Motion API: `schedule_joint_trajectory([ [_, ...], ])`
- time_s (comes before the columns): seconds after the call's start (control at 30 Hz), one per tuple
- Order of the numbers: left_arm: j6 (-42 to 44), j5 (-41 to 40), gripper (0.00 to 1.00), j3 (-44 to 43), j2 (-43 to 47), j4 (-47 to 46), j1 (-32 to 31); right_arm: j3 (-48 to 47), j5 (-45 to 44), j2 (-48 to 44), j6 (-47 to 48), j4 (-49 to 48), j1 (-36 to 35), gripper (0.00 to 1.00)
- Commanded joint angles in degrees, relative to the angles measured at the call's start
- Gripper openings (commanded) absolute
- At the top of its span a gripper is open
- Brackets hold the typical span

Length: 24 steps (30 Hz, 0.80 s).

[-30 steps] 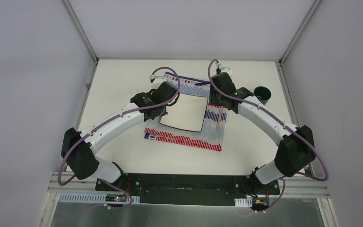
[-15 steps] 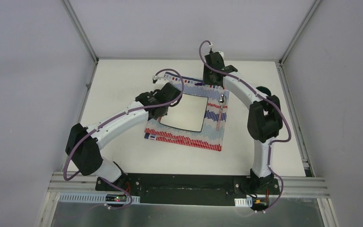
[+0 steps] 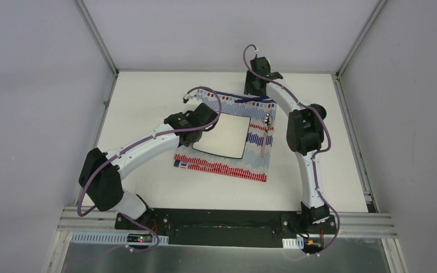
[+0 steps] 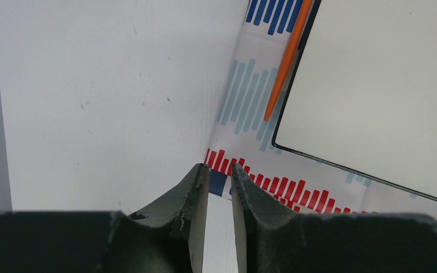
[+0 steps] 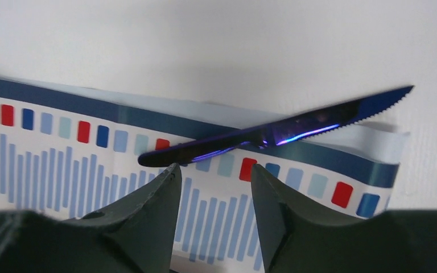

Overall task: Set the dinner table for one person
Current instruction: Move the knife to the napkin.

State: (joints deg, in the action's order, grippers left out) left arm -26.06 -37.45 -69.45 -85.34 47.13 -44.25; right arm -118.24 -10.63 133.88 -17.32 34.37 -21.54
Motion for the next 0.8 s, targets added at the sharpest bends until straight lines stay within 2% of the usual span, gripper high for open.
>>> schedule_joint_trajectory([
  [0.0,1.4,-2.3,0.23,0.4,2.1,-0.9,0.3,-5.0,9.5,1.5,-4.9,-4.0,2.8,0.52],
  [0.1,1.8,-2.4,0.23,0.5,1.6,-1.3,0.3,-6.6,16.0,3.7,-8.5,-7.0,4.3,0.51],
  [0.23,1.9,-2.5,0.23,0.7,0.7,-1.5,0.5,-12.0,19.2,7.9,-9.1,-4.2,4.4,0.44],
  [0.43,2.0,-2.2,0.23,0.9,-0.2,-2.0,0.9,-12.3,20.9,9.4,-9.2,-4.2,4.5,0.13],
  [0.5,2.0,-2.0,0.23,1.0,-0.4,-2.1,0.9,-11.9,21.4,9.6,-9.3,-4.2,4.5,0.05],
  [0.77,1.8,-1.6,0.23,1.4,0.0,-2.2,0.9,-6.7,21.8,7.4,-8.9,-5.6,4.5,0.01],
])
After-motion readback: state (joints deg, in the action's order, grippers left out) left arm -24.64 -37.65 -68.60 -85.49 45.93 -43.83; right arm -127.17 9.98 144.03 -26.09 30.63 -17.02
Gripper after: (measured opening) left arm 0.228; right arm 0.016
